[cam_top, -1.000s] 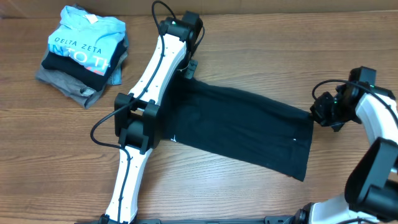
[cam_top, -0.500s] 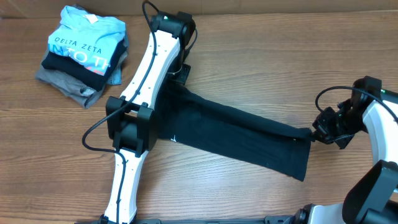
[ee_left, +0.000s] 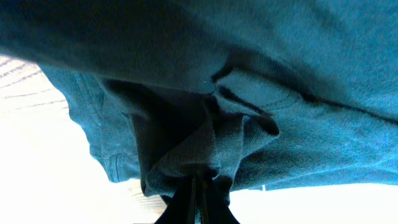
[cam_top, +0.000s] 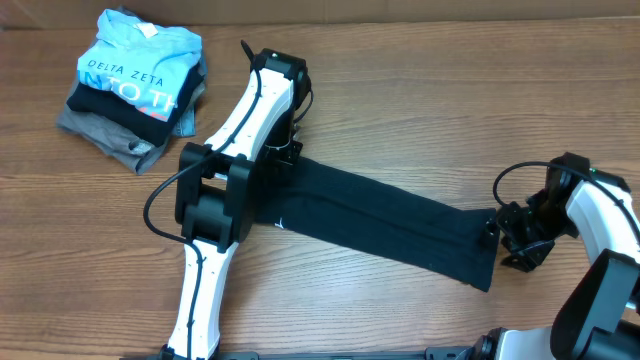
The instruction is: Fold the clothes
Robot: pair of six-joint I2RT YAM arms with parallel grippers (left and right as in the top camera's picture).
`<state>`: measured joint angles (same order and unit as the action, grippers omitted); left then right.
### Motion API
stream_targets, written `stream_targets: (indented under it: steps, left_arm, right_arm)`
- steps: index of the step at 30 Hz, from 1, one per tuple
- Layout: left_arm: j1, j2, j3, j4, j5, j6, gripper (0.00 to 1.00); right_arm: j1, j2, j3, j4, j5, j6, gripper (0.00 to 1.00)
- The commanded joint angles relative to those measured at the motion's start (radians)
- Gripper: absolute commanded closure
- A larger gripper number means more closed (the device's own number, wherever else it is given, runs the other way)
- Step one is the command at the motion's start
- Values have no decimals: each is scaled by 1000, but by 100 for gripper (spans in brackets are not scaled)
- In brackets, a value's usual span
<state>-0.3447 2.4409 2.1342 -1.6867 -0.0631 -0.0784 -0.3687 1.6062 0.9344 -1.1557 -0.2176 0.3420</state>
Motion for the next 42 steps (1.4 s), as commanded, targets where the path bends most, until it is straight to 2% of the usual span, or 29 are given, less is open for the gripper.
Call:
stream_targets:
  steps: [1, 2, 4, 5, 16, 18, 22, 25, 30, 32, 36, 38, 40, 42]
  left_arm:
    - [6, -118, -5, -4, 12, -4, 87]
    - [6, -133, -5, -4, 12, -3, 82]
    - [6, -168, -5, -4, 11, -3, 62]
    - [6, -174, -5, -4, 8, -4, 60]
    - [13, -178, -16, -3, 3, -11, 53]
    - [13, -178, -25, -4, 9, -11, 67]
    - [14, -238, -24, -4, 38, -11, 76]
    - [24, -333, -24, -4, 28, -11, 70]
    - [65, -502, -24, -3, 27, -11, 55]
    - [79, -542, -24, -3, 27, -12, 51]
    - [108, -577, -24, -3, 27, -11, 51]
    - [118, -577, -24, -3, 27, -11, 51]
    - [125, -577, -24, -3, 31, -11, 51]
    - [126, -577, -24, -3, 30, -11, 51]
  right_arm:
    - [-6, -13, -9, 45, 8, 20, 26]
    - [-6, -13, -9, 54, 7, 24, 24]
    - [-6, -13, -9, 69, 8, 25, 23]
    - [-6, -13, -9, 71, 8, 25, 23]
    - [-10, -11, -13, 124, 8, 26, 13]
    - [-19, -11, -14, 132, 8, 26, 10]
    - [-70, -10, -53, 177, 8, 25, 6]
    - [-125, -10, -91, 201, -5, 23, 0]
    - [-172, -10, -178, 286, -176, -59, 0]
    - [-169, -10, -215, 327, -203, -64, 4]
    - [-159, -10, -284, 412, -351, -170, 31]
    - [-159, -10, -300, 412, -361, -173, 38]
    - [-159, -10, -307, 391, -360, -202, 52]
    - [-159, -10, -307, 375, -360, -221, 54]
